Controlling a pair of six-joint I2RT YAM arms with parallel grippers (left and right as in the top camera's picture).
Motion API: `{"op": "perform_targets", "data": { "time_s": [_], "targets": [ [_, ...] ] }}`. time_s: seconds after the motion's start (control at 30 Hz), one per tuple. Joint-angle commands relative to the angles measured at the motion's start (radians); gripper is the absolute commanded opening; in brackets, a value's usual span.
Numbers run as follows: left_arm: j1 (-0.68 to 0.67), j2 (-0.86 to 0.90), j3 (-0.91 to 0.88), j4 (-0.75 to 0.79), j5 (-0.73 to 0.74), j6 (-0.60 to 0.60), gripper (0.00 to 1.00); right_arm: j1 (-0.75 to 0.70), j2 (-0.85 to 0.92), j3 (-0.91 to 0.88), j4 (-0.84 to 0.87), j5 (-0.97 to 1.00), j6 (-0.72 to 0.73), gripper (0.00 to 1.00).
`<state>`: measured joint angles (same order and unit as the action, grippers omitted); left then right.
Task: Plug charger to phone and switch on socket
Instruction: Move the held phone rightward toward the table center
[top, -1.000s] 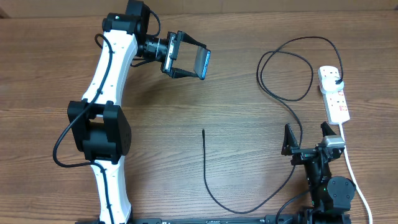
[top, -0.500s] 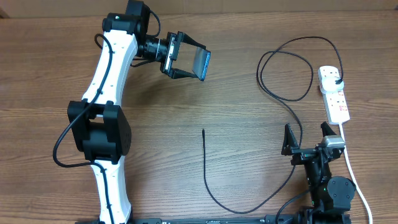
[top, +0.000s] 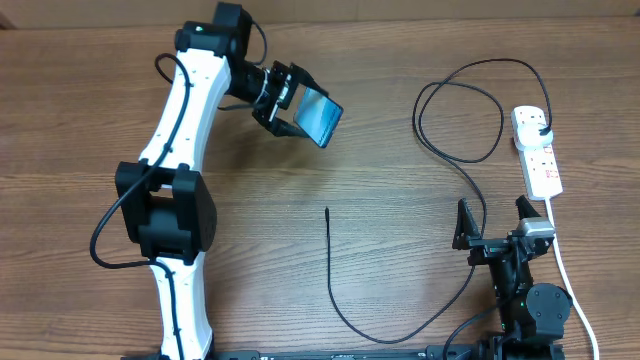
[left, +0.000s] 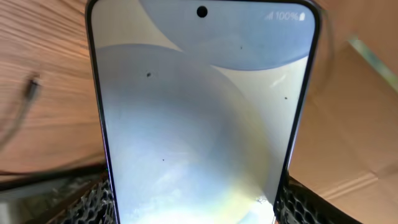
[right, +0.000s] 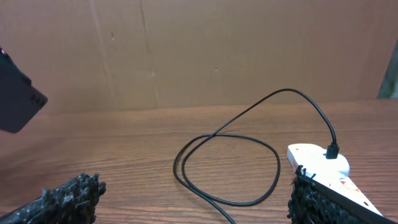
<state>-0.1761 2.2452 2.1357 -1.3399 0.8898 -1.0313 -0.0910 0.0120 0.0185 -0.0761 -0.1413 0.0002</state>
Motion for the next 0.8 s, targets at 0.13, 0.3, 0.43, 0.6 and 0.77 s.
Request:
{"op": "perform_targets", "data": {
  "time_s": [0.13, 0.3, 0.43, 0.6, 0.77],
  "targets": [
    [-0.057, 0.000, 0.033, -0.046, -0.284, 0.034, 0.04, -0.001, -0.009, -0.010, 0.003, 0.010, 0.000, 1.00],
    [-0.092, 0.000, 0.033, -0.051, -0.394, 0.033, 0.04, -0.001, -0.009, -0.010, 0.003, 0.010, 0.000, 1.00],
    [-0.114, 0.001, 0.033, -0.051, -0.497, 0.033, 0.04, -0.001, -0.009, -0.010, 0.003, 0.010, 0.000, 1.00],
    [-0.137, 0.001, 0.033, -0.050, -0.584, 0.033, 0.04, -0.001, -0.009, -0.010, 0.003, 0.010, 0.000, 1.00],
    [-0.150, 0.001, 0.033, -0.050, -0.691, 0.033, 0.04, -0.001, -0.009, -0.010, 0.003, 0.010, 0.000, 1.00]
  ]
}}
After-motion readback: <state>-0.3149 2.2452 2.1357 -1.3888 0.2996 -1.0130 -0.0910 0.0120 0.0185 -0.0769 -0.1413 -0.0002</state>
